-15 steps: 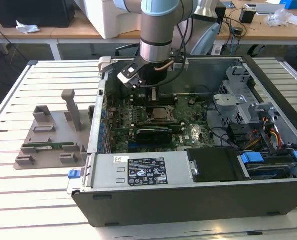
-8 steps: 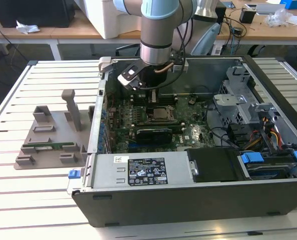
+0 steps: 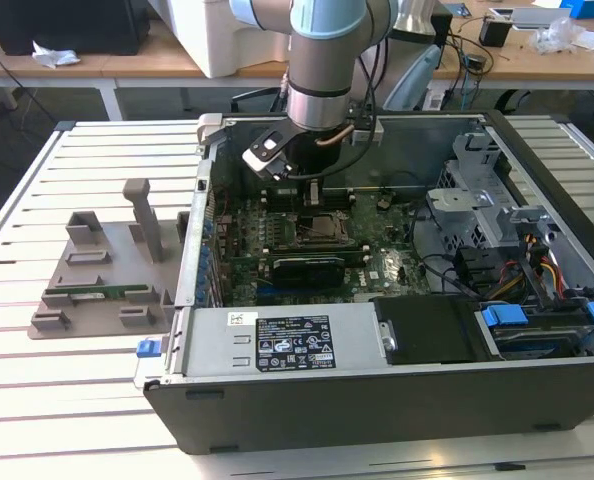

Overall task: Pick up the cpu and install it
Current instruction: 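Close the cpu cover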

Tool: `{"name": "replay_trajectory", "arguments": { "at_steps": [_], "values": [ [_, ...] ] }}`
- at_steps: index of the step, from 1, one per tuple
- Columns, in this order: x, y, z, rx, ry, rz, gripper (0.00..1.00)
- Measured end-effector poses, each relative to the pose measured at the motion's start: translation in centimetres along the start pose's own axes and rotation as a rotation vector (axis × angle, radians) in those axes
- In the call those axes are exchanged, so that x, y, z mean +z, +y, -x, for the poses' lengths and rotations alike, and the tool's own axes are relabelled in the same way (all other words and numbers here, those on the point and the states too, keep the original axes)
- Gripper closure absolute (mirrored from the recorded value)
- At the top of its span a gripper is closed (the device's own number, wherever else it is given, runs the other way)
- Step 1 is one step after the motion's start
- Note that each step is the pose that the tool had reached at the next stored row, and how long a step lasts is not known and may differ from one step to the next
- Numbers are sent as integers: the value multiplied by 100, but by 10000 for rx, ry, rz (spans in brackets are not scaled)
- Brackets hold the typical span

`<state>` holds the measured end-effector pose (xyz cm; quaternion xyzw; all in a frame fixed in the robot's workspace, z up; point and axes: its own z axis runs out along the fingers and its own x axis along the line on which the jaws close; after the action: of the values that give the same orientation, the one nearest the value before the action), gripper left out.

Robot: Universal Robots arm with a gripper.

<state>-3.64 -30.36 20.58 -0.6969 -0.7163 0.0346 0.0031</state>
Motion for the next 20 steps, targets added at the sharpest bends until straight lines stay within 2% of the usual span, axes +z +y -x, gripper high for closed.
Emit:
{"name": "replay_trajectory", "arguments": {
  "at_steps": [4, 5, 9, 10, 13, 16, 20],
  "values": [
    [-102, 16, 5, 0, -3, -2, 89],
    [-104, 48, 7, -2, 0, -15, 89],
    [-118, 293, 22, -9, 1, -218, 89],
    [-120, 330, 23, -11, 3, -243, 89],
    [-145, 338, 24, -9, 3, -245, 89],
    [-256, 333, 29, -10, 2, -245, 89],
    [-449, 322, 37, -10, 2, -245, 89]
  ]
}}
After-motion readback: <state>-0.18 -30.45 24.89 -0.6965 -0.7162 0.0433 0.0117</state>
